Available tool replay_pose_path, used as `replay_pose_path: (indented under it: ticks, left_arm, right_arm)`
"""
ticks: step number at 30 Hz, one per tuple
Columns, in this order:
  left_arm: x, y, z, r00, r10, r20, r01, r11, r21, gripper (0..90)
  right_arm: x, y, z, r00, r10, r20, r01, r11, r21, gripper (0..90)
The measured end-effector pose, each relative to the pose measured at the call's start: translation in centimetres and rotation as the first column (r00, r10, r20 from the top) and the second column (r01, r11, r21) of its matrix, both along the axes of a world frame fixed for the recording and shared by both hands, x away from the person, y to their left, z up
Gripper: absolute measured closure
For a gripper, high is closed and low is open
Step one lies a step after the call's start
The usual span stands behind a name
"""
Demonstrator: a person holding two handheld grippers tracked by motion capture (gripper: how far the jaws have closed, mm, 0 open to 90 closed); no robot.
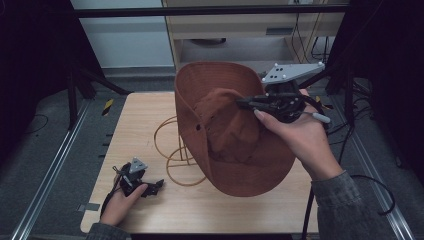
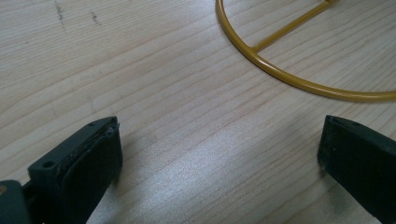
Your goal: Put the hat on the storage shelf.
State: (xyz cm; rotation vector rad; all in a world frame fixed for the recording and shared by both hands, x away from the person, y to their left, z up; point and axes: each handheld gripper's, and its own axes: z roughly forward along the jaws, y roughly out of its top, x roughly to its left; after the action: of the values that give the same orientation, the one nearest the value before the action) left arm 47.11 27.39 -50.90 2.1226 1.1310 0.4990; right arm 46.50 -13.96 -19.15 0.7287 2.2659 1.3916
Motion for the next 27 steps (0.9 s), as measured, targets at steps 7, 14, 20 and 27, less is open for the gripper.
replay_pose_path:
  ticks: [7,14,20,27]
  left_arm:
    - [0.0,0.0,0.0,1.0000,-0.001,-0.003,0.001,1.0000,0.001,0.0]
    - [0.0,0.0,0.0,1.0000,-0.001,-0.002,0.001,1.0000,0.001,0.0]
    - [0.0,0.0,0.0,1.0000,-0.001,-0.003,0.001,1.0000,0.001,0.0]
    - [0.0,0.0,0.0,1.0000,-0.002,-0.006,0.002,1.0000,0.001,0.0]
  right_arm:
    - [0.9,0.4,0.9,0.9998,-0.020,0.007,0.020,0.9998,0.010,89.2]
    - [1.7,1.1,1.6,0.9996,-0.026,0.001,0.026,0.9996,-0.006,89.2]
    - [2.0,2.0,2.0,0.9997,-0.023,0.004,0.023,0.9997,-0.007,89.2]
    - [2.5,3.5,2.5,0.9999,-0.012,0.012,0.012,0.9999,-0.004,89.2]
